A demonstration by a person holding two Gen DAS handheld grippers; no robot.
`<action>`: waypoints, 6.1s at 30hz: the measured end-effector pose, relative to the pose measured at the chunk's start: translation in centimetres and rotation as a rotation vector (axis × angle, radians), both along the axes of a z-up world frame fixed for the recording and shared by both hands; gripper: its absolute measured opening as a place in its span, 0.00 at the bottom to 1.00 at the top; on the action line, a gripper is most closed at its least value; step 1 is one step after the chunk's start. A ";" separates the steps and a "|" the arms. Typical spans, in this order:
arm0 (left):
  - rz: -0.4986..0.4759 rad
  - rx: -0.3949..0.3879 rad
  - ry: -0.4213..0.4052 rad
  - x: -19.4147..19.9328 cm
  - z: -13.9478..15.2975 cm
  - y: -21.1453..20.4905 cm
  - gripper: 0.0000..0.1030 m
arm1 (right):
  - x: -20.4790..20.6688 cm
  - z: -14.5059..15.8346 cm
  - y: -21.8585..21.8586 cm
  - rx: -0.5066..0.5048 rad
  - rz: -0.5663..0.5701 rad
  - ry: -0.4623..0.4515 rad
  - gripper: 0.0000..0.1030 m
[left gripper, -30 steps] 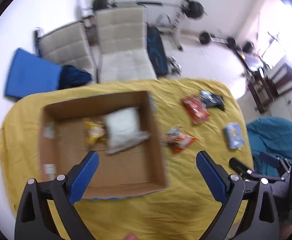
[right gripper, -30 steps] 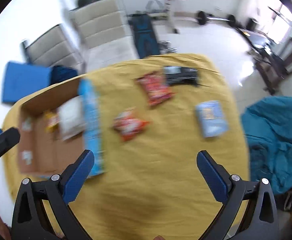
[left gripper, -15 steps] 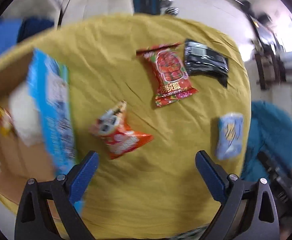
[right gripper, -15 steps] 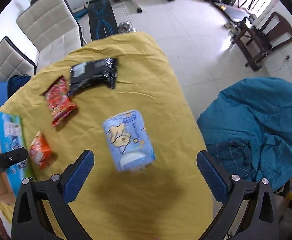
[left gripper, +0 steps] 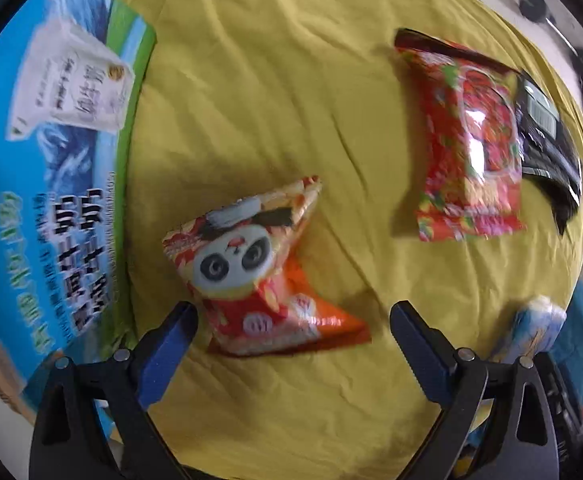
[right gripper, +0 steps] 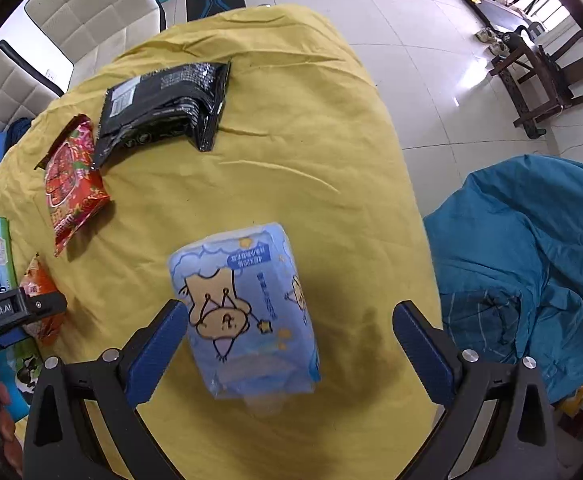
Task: Organize soft objects
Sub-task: 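Grasp the blue tissue pack with the right tool while the left tool grasps the panda snack bag, then carry the tissue pack and panda snack bag into the cardboard box with both tools, then open both tools to release the tissue pack and panda bag in the box, then move both tools out of the box toward the black and red bags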
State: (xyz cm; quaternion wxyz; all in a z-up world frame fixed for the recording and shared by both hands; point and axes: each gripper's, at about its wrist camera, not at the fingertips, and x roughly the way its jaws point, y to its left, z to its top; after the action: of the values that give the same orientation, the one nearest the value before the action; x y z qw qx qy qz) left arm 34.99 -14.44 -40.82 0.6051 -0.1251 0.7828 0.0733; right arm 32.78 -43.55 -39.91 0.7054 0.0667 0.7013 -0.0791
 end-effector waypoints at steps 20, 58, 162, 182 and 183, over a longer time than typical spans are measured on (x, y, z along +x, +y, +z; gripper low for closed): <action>-0.223 -0.063 -0.163 -4.3 0.4 -5.9 0.41 | -3.1 -4.9 1.0 0.123 0.017 0.106 0.58; -0.421 -0.015 -0.304 -11.0 1.9 -7.5 0.39 | -10.1 -1.5 7.6 0.041 0.104 0.071 0.42; -0.127 -0.017 -0.528 -10.8 16.6 33.7 0.94 | -7.7 9.6 44.4 0.085 0.302 -0.120 1.00; -0.127 0.054 -0.630 -18.8 23.6 32.1 0.94 | -14.4 20.3 42.6 0.123 0.320 -0.312 1.00; -0.128 0.057 -0.634 -18.9 23.7 32.0 0.94 | -14.6 20.4 42.6 0.125 0.324 -0.315 1.00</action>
State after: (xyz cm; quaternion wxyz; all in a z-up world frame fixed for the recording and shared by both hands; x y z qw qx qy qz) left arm 16.13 17.53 -17.07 0.8253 -0.0750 0.5594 0.0144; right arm 18.19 -0.96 -19.51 0.8042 0.0082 0.5874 0.0903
